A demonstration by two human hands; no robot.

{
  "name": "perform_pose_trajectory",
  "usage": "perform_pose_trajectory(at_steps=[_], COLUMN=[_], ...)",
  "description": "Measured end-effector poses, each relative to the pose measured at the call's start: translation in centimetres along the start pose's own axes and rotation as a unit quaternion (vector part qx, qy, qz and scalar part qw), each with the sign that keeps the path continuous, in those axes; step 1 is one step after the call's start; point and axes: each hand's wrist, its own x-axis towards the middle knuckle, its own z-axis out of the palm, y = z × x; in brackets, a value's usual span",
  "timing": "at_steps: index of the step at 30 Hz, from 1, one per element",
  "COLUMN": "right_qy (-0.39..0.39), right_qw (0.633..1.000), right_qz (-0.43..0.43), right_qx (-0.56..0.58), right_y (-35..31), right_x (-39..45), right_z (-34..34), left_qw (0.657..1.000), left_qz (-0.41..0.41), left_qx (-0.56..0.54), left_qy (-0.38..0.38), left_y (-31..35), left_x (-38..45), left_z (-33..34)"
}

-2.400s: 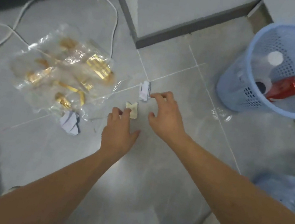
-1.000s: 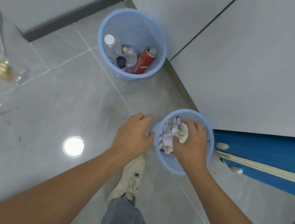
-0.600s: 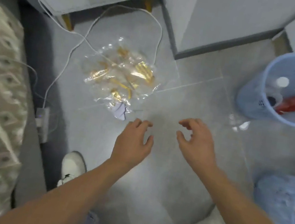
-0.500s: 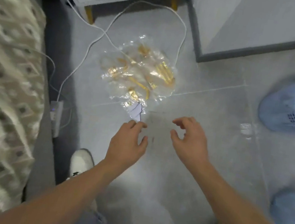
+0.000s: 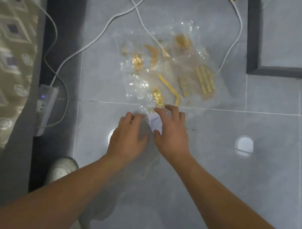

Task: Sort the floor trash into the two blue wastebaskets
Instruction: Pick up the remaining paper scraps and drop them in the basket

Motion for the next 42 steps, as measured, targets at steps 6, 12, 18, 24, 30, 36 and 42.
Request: perform_pose_trajectory(at_steps=[6, 12, 18, 24, 30, 36, 42], right_qy=[-0.028, -0.040, -0.034, 0.071, 0.211, 0.332, 0.279], right_qw=[0.996, 0.999, 0.988, 0.943, 0.859, 0.805, 0.777], right_qz=[-0.019, 0.021, 0.108, 0.213, 0.320, 0.407, 0.532], right_qx=[-0.085, -0.007, 0.103, 0.246, 0.338, 0.275, 0.188], right_y=[1.8, 3.7, 5.1, 6.0, 11.2, 20.8, 30.9], right_x=[2.2, 1.3, -1.5, -9.7, -25.2, -40.3, -50.9], right_z=[2.2, 2.8, -0.8, -8.8, -21.7, -32.2, -36.0], left_qw=[0.997, 0.992, 0.992, 0.999, 0.994, 0.970, 0.962], left_qz=[0.015, -0.091, -0.095, -0.035, 0.036, 0.122, 0.143], left_qx=[0.018, -0.044, -0.028, -0.028, -0.037, -0.032, -0.019], left_qy=[0.075, 0.080, 0.073, 0.022, -0.096, -0.208, -0.233], left_y=[-0.5, 0.6, 2.2, 7.3, 19.6, 34.6, 42.4], left_x=[4.3, 7.0, 4.6, -1.9, -9.1, -15.8, -18.2], left_z=[0.2, 0.4, 0.0, -1.4, -2.8, 0.5, 7.0])
